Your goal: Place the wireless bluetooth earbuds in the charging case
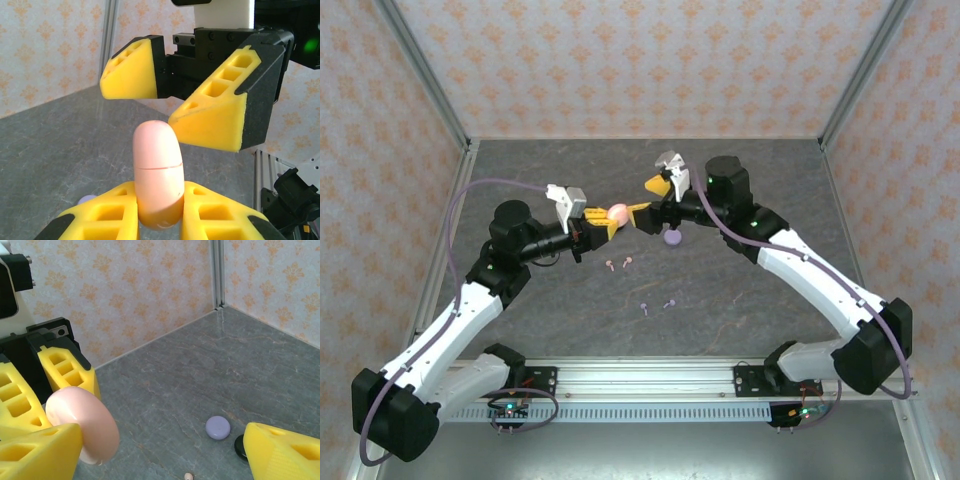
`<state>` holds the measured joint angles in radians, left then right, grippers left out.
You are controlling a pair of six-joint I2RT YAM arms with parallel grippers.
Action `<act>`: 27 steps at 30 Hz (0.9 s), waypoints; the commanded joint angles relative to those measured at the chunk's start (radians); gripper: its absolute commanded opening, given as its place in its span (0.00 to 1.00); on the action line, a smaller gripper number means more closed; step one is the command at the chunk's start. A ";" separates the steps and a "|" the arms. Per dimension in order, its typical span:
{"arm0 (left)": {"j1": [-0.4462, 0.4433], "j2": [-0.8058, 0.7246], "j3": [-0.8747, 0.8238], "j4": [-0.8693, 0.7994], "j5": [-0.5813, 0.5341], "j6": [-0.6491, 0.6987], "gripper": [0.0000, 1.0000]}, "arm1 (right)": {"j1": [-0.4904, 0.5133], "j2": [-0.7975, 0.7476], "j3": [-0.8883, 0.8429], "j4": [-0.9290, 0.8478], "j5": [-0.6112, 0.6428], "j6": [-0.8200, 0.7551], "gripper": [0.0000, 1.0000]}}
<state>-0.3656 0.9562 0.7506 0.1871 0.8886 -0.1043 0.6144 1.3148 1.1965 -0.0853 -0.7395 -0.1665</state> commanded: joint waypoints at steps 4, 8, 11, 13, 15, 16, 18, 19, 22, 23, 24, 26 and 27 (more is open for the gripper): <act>-0.021 -0.004 0.013 0.022 0.019 0.031 0.20 | -0.001 0.039 0.071 -0.017 0.035 0.028 0.84; -0.022 -0.002 0.015 0.018 0.018 0.032 0.20 | -0.001 0.059 0.088 -0.036 0.035 0.032 0.84; -0.023 -0.002 0.014 0.017 0.018 0.035 0.19 | 0.000 0.071 0.097 -0.052 0.034 0.030 0.84; -0.023 -0.003 0.014 0.010 0.014 0.038 0.19 | -0.001 0.074 0.104 -0.062 0.034 0.031 0.84; -0.024 -0.004 0.015 0.003 0.009 0.044 0.19 | -0.002 0.072 0.109 -0.072 0.034 0.032 0.84; -0.024 -0.005 0.014 -0.002 0.004 0.047 0.19 | -0.002 0.068 0.113 -0.075 0.038 0.034 0.84; -0.024 -0.008 0.012 -0.009 -0.004 0.051 0.20 | -0.007 0.059 0.117 -0.079 0.040 0.041 0.84; -0.024 -0.010 0.010 -0.014 -0.011 0.053 0.20 | -0.009 0.051 0.117 -0.078 0.040 0.048 0.84; -0.024 -0.016 0.004 -0.029 -0.036 0.061 0.19 | -0.015 0.020 0.111 -0.076 0.059 0.070 0.84; -0.024 -0.019 0.004 -0.038 -0.049 0.066 0.19 | -0.016 0.008 0.108 -0.077 0.079 0.080 0.85; -0.023 -0.023 0.002 -0.048 -0.064 0.071 0.19 | -0.016 -0.003 0.104 -0.081 0.101 0.089 0.84; -0.024 -0.036 -0.005 -0.068 -0.103 0.081 0.19 | -0.018 -0.025 0.092 -0.099 0.174 0.113 0.84; -0.024 -0.044 -0.009 -0.072 -0.114 0.084 0.19 | -0.018 -0.031 0.086 -0.111 0.204 0.122 0.84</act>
<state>-0.3847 0.9478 0.7502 0.1379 0.8337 -0.0532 0.6044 1.3396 1.2793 -0.1764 -0.6327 -0.0887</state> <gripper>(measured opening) 0.199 0.842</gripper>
